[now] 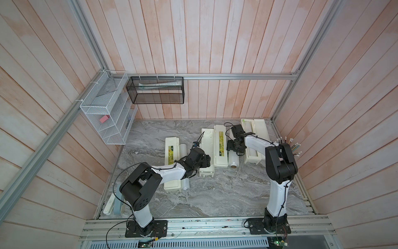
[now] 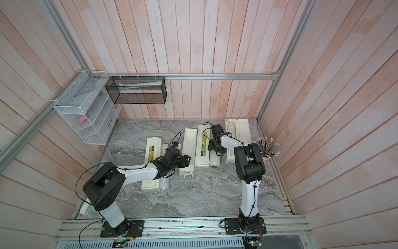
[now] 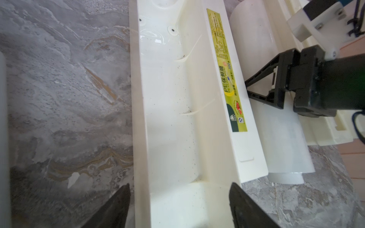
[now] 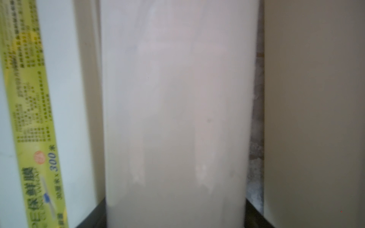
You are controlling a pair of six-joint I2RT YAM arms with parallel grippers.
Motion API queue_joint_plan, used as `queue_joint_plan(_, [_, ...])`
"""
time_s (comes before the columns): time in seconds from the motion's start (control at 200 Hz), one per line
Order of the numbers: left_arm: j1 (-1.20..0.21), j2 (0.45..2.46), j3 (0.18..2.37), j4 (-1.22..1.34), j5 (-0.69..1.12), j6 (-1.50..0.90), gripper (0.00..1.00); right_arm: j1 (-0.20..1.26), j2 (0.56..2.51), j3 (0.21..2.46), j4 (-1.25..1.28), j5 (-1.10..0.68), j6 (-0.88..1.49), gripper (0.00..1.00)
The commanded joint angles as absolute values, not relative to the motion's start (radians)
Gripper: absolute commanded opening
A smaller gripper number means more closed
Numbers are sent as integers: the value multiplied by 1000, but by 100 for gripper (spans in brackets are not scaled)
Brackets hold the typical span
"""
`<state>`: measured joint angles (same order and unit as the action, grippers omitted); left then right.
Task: Put plastic wrap rolls into dispensers
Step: Pick up the plastic wrap from the center of the board, then adjust the plastic wrap cutting box at the center of the board.
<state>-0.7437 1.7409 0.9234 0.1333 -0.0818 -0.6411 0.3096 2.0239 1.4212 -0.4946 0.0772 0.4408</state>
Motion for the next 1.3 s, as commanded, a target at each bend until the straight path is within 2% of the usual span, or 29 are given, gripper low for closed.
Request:
queue_joint_plan(0.0, [-766, 1714, 915, 122, -64, -666, 81, 309, 1909, 1418, -496, 105, 440, 46])
queue_joint_plan(0.225, [-788, 1723, 925, 131, -38, -703, 81, 310, 1773, 1386, -501, 131, 428, 40])
queue_joint_plan(0.44, [-793, 1718, 940, 110, -40, -699, 82, 320, 1670, 1346, -495, 115, 418, 40])
queue_joint_plan(0.61, [-760, 1676, 979, 33, -36, -664, 89, 355, 1620, 1356, -501, 113, 428, 40])
queue_joint_plan(0.66, [-741, 1655, 977, 28, -27, -659, 99, 367, 1612, 1369, -502, 112, 434, 40])
queue_joint_plan(0.71, [-724, 1631, 970, 24, -20, -651, 100, 383, 1607, 1385, -503, 110, 440, 40])
queue_joint_plan(1.29, [-540, 1387, 879, -55, 77, -607, 100, 596, 1805, 1628, -477, 103, 575, 41])
